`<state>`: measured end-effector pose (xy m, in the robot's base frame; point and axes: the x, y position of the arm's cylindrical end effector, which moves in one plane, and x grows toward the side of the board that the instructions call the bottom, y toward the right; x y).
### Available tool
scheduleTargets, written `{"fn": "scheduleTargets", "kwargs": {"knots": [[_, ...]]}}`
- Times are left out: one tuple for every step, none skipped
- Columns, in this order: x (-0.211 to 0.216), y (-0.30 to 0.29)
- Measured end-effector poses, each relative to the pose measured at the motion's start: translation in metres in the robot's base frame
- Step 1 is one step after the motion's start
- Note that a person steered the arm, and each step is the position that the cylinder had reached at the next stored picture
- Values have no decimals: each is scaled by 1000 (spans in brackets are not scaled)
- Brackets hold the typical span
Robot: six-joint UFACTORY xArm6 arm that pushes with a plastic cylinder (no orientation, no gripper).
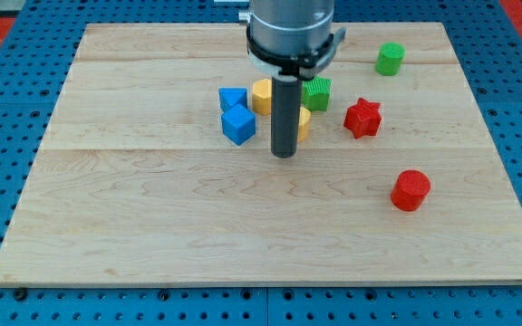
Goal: Move the red circle under the cube
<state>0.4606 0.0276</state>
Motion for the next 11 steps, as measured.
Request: {"fn": "scheduleTargets", "kwargs": {"knots": [[15, 54], [12, 130], [14, 169], [67, 167], [69, 133], [50, 89], [62, 51], [92, 79], [115, 76], [91, 18], [46, -26]]}}
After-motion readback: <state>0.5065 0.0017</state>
